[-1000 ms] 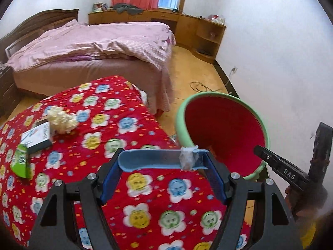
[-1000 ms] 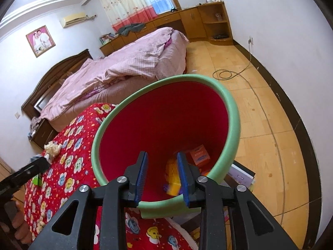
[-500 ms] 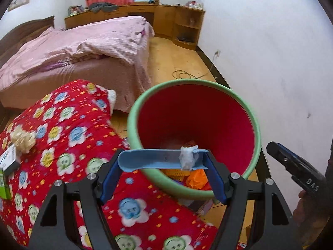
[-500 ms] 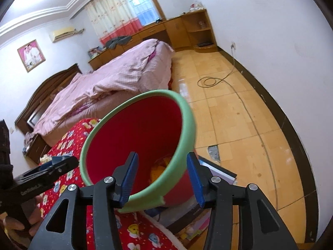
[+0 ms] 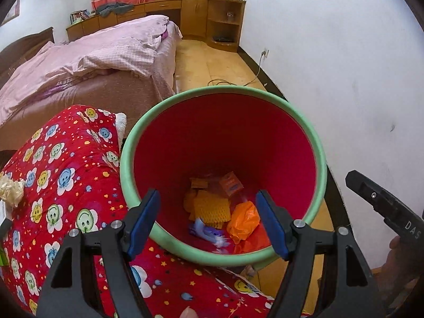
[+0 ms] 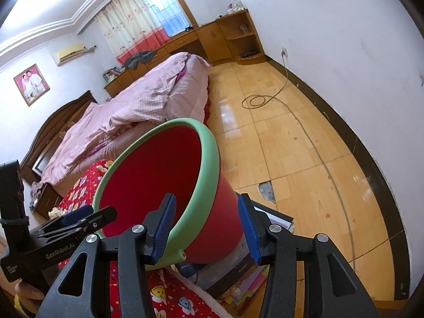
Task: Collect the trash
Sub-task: 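Move both tools back from the bin to the bedspread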
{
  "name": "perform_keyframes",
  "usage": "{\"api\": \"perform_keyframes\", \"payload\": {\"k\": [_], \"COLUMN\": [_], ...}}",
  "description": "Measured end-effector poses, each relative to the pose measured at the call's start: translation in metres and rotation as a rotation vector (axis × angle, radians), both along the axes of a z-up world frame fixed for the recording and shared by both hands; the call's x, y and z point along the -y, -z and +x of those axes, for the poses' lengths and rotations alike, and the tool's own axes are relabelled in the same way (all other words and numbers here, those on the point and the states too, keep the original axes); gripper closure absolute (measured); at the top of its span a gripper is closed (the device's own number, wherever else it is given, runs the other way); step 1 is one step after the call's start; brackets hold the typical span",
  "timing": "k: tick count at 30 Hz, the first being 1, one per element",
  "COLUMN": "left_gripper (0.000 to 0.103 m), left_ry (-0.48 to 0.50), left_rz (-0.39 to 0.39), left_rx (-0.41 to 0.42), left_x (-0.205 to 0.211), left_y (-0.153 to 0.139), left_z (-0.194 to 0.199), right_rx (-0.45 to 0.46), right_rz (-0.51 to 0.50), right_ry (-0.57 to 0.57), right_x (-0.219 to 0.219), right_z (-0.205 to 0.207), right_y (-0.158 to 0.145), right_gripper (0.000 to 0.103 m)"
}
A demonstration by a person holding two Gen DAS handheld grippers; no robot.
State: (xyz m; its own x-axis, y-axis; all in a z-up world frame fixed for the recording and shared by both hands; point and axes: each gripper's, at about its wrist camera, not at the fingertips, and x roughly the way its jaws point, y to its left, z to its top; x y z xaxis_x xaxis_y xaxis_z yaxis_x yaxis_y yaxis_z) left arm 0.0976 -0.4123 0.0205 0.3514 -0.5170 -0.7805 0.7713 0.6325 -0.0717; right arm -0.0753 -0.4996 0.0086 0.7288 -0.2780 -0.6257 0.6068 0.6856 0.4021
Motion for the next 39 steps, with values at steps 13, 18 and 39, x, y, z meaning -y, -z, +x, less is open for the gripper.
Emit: {"api": "perform_keyframes", "payload": {"k": [13, 18, 39], "left_gripper": [0.029, 0.029, 0.029], "left_ry": [-0.071, -0.119, -0.356], "left_rz": [-0.085, -0.113, -0.097], "left_rx": [-0.049, -0.02, 0.058], "left_x": [-0.048, -0.079, -0.211], "left_y": [-0.032, -0.048, -0.073], "left_z": [-0.001, -0.002, 0.028], "right_rx": [0.024, 0.036, 0.029], "right_rz": [-0.035, -0.043, -0.066], "right_ry": [-0.09, -0.138, -0.299], "right_x": [-0.03, -0.048, -0.123], "right_z": [0.013, 0.019, 0.06], "right_y": [-0.017, -0.026, -0.052], "right_gripper": [0.053, 0.053, 0.052]}}
